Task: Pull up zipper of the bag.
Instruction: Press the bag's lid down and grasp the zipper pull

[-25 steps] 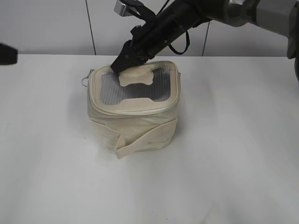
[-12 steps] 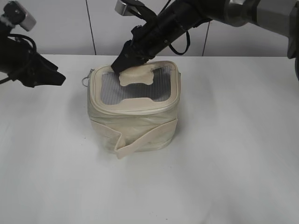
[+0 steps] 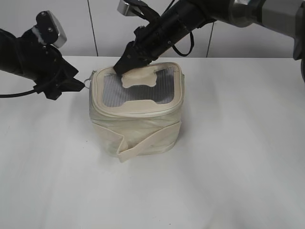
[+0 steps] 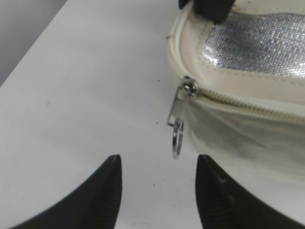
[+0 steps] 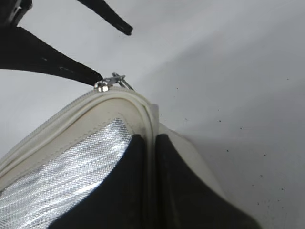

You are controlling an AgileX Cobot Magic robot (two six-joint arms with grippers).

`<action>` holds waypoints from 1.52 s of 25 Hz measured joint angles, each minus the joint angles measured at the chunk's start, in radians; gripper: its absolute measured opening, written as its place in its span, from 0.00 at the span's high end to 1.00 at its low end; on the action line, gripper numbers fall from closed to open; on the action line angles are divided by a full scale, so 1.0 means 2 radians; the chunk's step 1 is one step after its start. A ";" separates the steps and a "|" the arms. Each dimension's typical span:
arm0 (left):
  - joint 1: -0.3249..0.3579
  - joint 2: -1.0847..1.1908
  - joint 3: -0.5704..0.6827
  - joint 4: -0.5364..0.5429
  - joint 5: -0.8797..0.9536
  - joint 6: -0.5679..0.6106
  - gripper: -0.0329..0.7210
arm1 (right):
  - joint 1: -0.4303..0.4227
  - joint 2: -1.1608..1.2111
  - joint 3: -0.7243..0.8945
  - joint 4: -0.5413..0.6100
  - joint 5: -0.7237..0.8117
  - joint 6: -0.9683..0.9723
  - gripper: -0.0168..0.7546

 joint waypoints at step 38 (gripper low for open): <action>-0.034 0.065 -0.032 -0.060 -0.039 0.010 0.96 | -0.001 0.000 0.000 0.000 0.000 0.003 0.92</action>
